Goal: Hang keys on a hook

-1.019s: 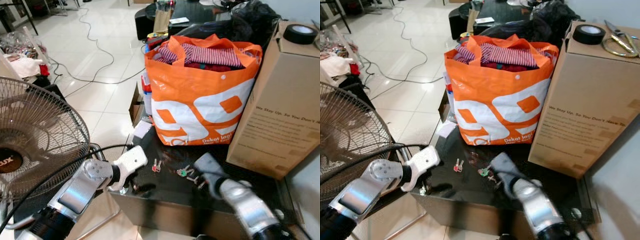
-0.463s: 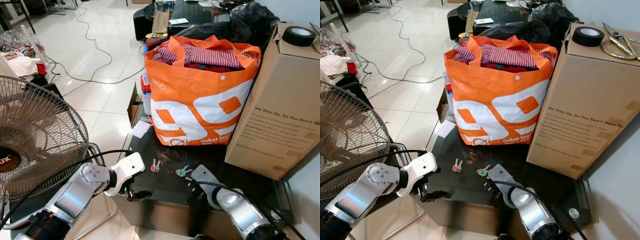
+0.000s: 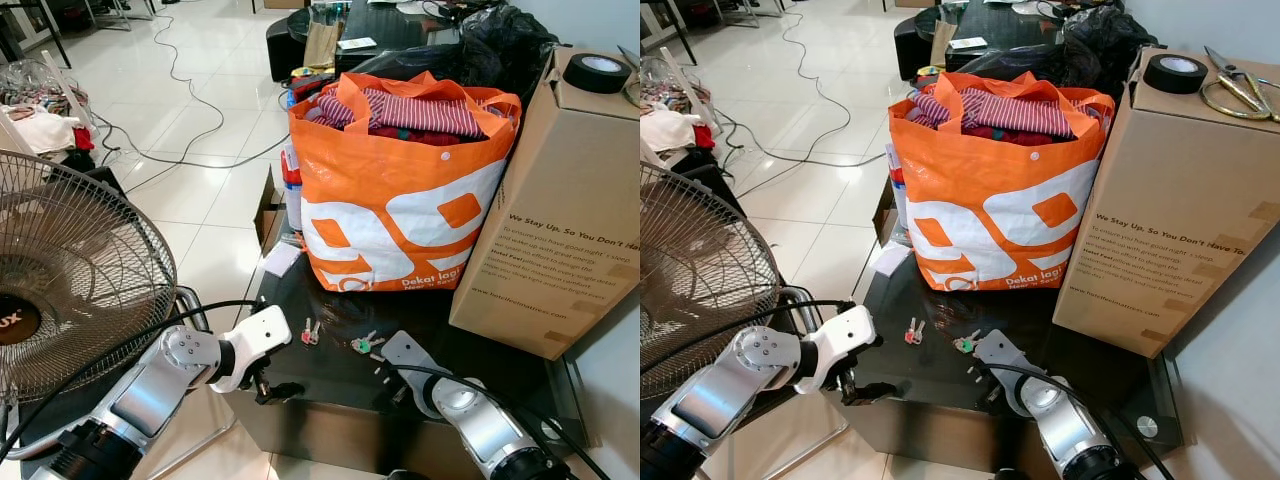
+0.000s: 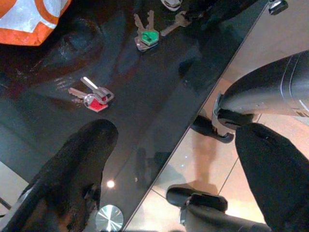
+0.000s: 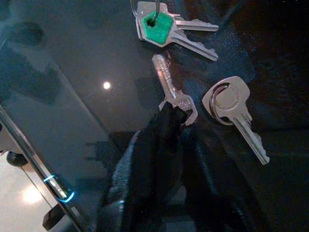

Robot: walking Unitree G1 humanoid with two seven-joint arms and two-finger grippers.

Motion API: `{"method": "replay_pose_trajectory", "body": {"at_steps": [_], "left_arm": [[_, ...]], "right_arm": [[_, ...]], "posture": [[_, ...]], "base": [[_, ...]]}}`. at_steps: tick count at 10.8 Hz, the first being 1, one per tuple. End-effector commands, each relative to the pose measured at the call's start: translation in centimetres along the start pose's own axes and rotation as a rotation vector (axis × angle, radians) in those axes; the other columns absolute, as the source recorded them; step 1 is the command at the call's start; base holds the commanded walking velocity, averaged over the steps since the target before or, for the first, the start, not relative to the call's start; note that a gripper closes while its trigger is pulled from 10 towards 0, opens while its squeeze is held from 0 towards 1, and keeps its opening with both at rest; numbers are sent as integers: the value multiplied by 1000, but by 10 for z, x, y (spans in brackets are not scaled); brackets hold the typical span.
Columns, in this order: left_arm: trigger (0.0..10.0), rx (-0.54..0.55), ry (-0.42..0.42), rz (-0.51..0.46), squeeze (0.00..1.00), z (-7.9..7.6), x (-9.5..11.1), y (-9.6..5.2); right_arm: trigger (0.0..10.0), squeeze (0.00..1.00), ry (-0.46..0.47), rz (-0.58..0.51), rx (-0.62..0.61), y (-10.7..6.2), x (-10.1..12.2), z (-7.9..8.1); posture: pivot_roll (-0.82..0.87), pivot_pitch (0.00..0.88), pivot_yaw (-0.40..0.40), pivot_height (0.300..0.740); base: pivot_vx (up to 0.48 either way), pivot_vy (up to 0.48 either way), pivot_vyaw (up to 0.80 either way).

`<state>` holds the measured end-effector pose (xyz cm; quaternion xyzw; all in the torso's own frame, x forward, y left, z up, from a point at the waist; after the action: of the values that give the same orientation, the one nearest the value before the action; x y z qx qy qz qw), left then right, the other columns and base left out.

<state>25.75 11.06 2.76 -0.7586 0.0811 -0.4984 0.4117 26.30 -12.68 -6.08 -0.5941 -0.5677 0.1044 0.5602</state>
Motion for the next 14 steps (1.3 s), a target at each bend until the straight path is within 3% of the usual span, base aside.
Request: {"method": "replay_pose_trajectory", "body": {"at_steps": [1, 4, 5, 6, 7, 9, 11, 13, 14], "left_arm": [[10000, 0, 16, 0, 0, -2, 1, -1], [10000, -1, 21, -4, 0, -1, 3, 1], [10000, -1, 23, -6, 0, 0, 4, 1], [10000, 0, 24, -7, 0, 0, 5, 2], [10000, 8, 22, -18, 0, 1, 7, 1], [10000, 53, 33, -129, 0, 6, 29, -9], [10000, 130, 8, -302, 0, 13, 64, -26], [10000, 307, -3, -481, 0, 28, 92, -43], [10000, 366, -15, -539, 0, 33, 100, -48]], "right_arm": [[2706, 0, 3, 28, -22, 0, -6, -6], [1020, 0, 8, 26, -29, 0, -6, -11], [0, 0, 10, 23, -29, 0, -6, -11], [0, 0, 4, 14, -30, -2, -5, -13], [0, 0, -19, -21, -30, -10, -2, -17], [0, 0, -9, -138, -38, -45, 7, -32], [0, 0, 159, -328, -56, -94, 30, -48], [0, 0, 474, -590, -229, -141, 71, -84], [0, 0, 578, -655, -316, -152, 80, -93]], "posture": [[-205, 0, 53, 740], [-213, 0, 59, 740], [-212, 0, 61, 740], [-207, 0, 60, 740], [-201, 0, 62, 740], [-184, 0, 73, 740], [-170, 0, 89, 740], [-154, 0, 102, 740], [-141, 0, 93, 740]], "base": [[0, 0, 0], [0, 0, 0], [0, 0, 0], [0, 0, 0], [0, 0, 0], [0, 0, 0], [0, 0, 0], [0, 0, 0], [0, 0, 0]]}}
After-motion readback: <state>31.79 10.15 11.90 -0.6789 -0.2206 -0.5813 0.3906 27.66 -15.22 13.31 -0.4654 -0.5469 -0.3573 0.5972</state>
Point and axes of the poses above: a point about 5 cm out from each wrist's last joint towards the gripper, its own y axis pointing out of the wrist towards the gripper, its own x axis along the axis of the wrist's last joint, z = x × y, the point moved 5 cm from there along y, pointing out of the wrist towards the gripper, and after that the axes turned 15 degrees about -y, right-handed, at the moved point
